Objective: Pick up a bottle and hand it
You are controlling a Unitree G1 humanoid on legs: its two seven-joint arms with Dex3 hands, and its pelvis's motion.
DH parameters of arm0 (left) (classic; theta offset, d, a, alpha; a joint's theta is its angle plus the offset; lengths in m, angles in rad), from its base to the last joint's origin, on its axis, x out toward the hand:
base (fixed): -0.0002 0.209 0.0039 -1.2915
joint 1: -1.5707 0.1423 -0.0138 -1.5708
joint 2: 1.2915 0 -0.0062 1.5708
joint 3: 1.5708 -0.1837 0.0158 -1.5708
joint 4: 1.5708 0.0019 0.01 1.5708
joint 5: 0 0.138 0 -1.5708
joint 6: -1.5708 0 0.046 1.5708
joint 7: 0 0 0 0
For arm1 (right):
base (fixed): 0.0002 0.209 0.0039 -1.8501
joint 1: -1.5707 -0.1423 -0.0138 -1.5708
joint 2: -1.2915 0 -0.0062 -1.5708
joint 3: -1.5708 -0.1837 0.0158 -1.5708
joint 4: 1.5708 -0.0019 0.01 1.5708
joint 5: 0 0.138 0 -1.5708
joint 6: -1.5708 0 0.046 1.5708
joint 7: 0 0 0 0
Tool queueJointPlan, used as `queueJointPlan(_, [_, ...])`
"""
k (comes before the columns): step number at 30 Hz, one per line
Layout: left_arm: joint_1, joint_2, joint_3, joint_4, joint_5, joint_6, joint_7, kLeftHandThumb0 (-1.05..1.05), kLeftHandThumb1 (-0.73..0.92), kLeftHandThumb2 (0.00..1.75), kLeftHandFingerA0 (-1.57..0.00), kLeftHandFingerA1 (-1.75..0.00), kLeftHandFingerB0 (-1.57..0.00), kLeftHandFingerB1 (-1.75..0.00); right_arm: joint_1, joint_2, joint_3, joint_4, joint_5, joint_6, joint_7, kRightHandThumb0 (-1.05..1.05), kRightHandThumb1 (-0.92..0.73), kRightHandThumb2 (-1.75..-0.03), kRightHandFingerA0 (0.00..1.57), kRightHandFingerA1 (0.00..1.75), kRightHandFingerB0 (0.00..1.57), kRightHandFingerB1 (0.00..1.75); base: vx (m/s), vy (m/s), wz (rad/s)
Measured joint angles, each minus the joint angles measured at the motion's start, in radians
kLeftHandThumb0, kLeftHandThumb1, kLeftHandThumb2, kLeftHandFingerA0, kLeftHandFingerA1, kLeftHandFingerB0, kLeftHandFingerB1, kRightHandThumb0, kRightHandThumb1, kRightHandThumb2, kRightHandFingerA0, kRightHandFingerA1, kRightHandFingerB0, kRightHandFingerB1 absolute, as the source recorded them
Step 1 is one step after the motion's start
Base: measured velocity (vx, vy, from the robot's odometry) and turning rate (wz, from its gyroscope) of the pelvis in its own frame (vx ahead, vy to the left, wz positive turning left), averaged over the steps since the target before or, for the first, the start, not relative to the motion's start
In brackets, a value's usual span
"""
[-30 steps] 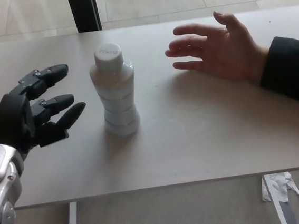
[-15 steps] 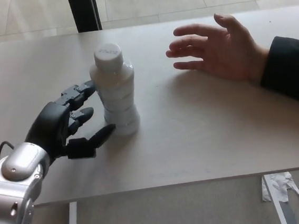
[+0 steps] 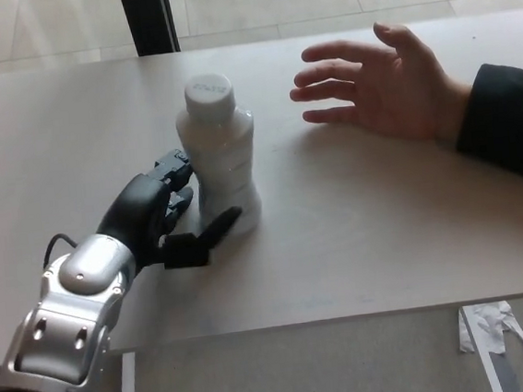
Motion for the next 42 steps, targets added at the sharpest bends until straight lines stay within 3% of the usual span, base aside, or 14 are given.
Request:
queueJointPlan(1, [-0.001, -0.012, 0.000, 0.002, 0.006, 0.000, 0.010, -0.92, 0.50, 0.90, 0.00, -0.21, 0.00, -0.24, 0.000, 0.001, 0.000, 0.000, 0.000, 0.000, 0.000, -1.05, -0.35, -1.04, 1.57, 1.66, 0.54, 1.22, 0.00, 0.000, 0.00])
queueJointPlan(3, [-0.005, -0.047, 0.003, 0.013, 0.021, -0.002, 0.043, -0.89, 0.48, 0.88, 0.00, -0.24, 0.00, -0.25, -0.001, 0.003, 0.001, -0.001, 0.000, 0.001, 0.001, -1.05, -0.36, -1.03, 1.57, 1.65, 0.54, 1.23, 0.00, 0.000, 0.00])
queueJointPlan(22, [-0.065, -0.268, 0.054, 0.130, 0.109, -0.005, 0.319, -0.53, 0.43, 0.56, 0.00, -0.08, 0.00, 0.00, -0.018, 0.052, 0.027, -0.033, -0.003, 0.006, 0.001, -1.05, -0.35, -1.07, 1.57, 1.71, 0.56, 1.20, 0.00, 0.000, 0.00])
queueJointPlan(26, [-0.107, -0.295, 0.055, 0.187, 0.132, -0.004, 0.379, -0.42, 0.46, 0.49, -0.19, -1.30, 0.00, 0.00, -0.018, 0.066, 0.037, -0.058, -0.004, 0.007, 0.001, -1.05, -0.36, -1.08, 1.57, 1.71, 0.52, 1.20, 0.00, 0.000, 0.00])
queueJointPlan(27, [-0.115, -0.297, 0.055, 0.197, 0.136, -0.005, 0.389, -0.32, 0.44, 0.53, -0.52, -1.56, 0.00, 0.00, -0.018, 0.068, 0.038, -0.063, -0.004, 0.007, 0.001, -1.05, -0.32, -1.05, 1.57, 1.70, 0.52, 1.19, 0.00, 0.000, 0.00])
queueJointPlan(30, [-0.154, -0.312, 0.049, 0.250, 0.159, -0.005, 0.441, -0.30, 0.49, 0.55, -0.78, -1.59, 0.00, 0.00, -0.017, 0.082, 0.045, -0.082, -0.004, 0.009, 0.001, -1.05, -0.36, -1.03, 1.57, 1.65, 0.53, 1.21, 0.00, 0.000, 0.00])
queueJointPlan(31, [-0.163, -0.314, 0.048, 0.264, 0.166, -0.006, 0.454, -0.22, 0.48, 0.67, -0.98, -1.18, 0.00, -0.03, -0.017, 0.085, 0.046, -0.087, -0.004, 0.010, 0.001, -1.05, -0.39, -1.03, 1.57, 1.60, 0.53, 1.21, 0.00, 0.000, 0.00])
queueJointPlan(34, [-0.200, -0.328, 0.041, 0.319, 0.183, -0.008, 0.499, -0.16, 0.56, 0.78, -0.97, -1.29, -0.06, -0.12, -0.017, 0.093, 0.054, -0.103, -0.004, 0.013, 0.001, -1.05, -0.39, -1.10, 1.57, 1.61, 0.57, 1.19, 0.00, 0.000, 0.00])
queueJointPlan(36, [-0.232, -0.340, 0.035, 0.365, 0.195, -0.011, 0.531, -0.02, 0.71, 0.66, -0.82, -1.64, -0.36, -0.42, -0.017, 0.096, 0.061, -0.108, -0.004, 0.016, 0.000, -1.05, -0.45, -1.15, 1.57, 1.65, 0.57, 1.21, 0.00, 0.000, 0.00])
queueJointPlan(37, [-0.240, -0.344, 0.031, 0.378, 0.199, -0.013, 0.542, -0.01, 0.67, 0.74, -0.89, -1.47, -0.57, -0.53, -0.017, 0.097, 0.063, -0.109, -0.004, 0.017, 0.000, -1.05, -0.44, -1.14, 1.57, 1.65, 0.57, 1.20, 0.00, 0.000, 0.00])
queueJointPlan(38, [-0.254, -0.352, 0.024, 0.399, 0.207, -0.016, 0.560, -0.07, 0.65, 0.70, -0.87, -1.62, -0.80, -0.61, -0.017, 0.097, 0.067, -0.110, -0.005, 0.020, -0.002, -1.05, -0.44, -1.14, 1.57, 1.65, 0.58, 1.20, 0.00, 0.000, 0.00])
queueJointPlan(40, [-0.272, -0.366, 0.015, 0.429, 0.218, -0.024, 0.589, -0.07, 0.65, 0.70, -0.87, -1.62, -0.80, -0.61, -0.017, 0.101, 0.072, -0.116, -0.005, 0.025, -0.004, -1.05, -0.44, -1.14, 1.57, 1.65, 0.58, 1.20, 0.00, 0.000, 0.00])
queueJointPlan(41, [-0.277, -0.371, 0.011, 0.440, 0.223, -0.028, 0.601, -0.07, 0.57, 0.97, -0.92, -1.68, -0.93, -1.34, -0.017, 0.103, 0.074, -0.119, -0.005, 0.028, -0.004, -1.05, -0.54, -0.77, 1.57, 1.61, 0.51, 1.33, 0.00, 0.000, 0.00])
queueJointPlan(42, [-0.281, -0.377, 0.006, 0.451, 0.230, -0.034, 0.615, -0.08, 0.62, 1.00, -0.89, -1.75, -0.74, -1.70, -0.017, 0.106, 0.076, -0.123, -0.005, 0.031, -0.005, -1.05, -0.55, -0.77, 1.57, 1.61, 0.50, 1.32, 0.00, 0.000, 0.00])
